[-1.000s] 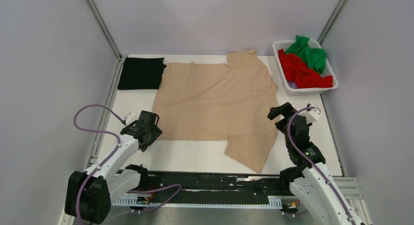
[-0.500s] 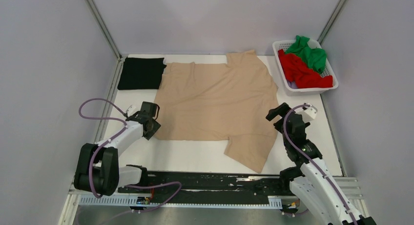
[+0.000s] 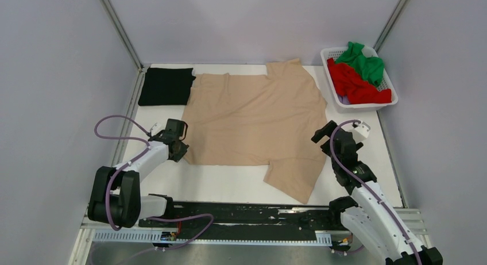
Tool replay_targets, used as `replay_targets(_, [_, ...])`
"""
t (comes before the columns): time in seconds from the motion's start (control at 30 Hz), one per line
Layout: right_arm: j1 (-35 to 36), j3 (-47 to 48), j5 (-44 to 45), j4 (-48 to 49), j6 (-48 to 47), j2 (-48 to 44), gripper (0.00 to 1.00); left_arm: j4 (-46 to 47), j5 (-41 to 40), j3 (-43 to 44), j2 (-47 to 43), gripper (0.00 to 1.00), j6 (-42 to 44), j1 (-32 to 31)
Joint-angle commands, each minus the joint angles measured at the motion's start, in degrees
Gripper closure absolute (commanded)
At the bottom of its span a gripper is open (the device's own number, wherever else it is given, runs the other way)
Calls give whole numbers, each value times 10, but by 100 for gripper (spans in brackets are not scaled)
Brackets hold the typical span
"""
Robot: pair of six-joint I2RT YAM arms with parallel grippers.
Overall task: Fold and stack the t-shirts
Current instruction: Grab the side of the flattened tshirt closest away from the robot with both arms
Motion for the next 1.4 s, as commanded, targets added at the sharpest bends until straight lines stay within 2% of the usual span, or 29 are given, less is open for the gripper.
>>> replay_targets(0.0, [2,47,-37,-23,-12,30,0,-35,7,-9,-32,100,-4,0])
replay_targets(0.17, [25,107,-111,-142,24,114,3,-52,4,-20,-75,100,1,0])
replay_targets(0.4, [192,148,-142,-343,105,188,10,-71,-6,-28,-124,100,5,0])
replay_targets(0.5, [228,142,-159,-399,151,191,14,-78,-9,-29,-144,100,7,0])
replay_targets(0.6, [238,120,-198,-401,170,181,23,-81,-7,-32,-157,100,6,0])
replay_targets(0.67, [241,98,-232,-370,173,175,30,-80,-4,-34,-160,100,5,0])
replay_targets(0.77, [244,70,-279,-326,176,182,34,-79,4,-33,-159,100,4,0])
replay_targets(0.97, [248,36,-284,-282,186,231,36,-89,5,-27,-154,100,3,0])
replay_targets(1.1, [248,28,-240,-272,200,257,44,-88,7,-27,-152,100,3,0])
replay_targets(1.23, [248,31,-208,-269,216,275,59,-92,8,-28,-152,100,1,0])
replay_targets(1.37, [250,38,-221,-295,218,260,88,-114,7,-24,-157,100,-3,0])
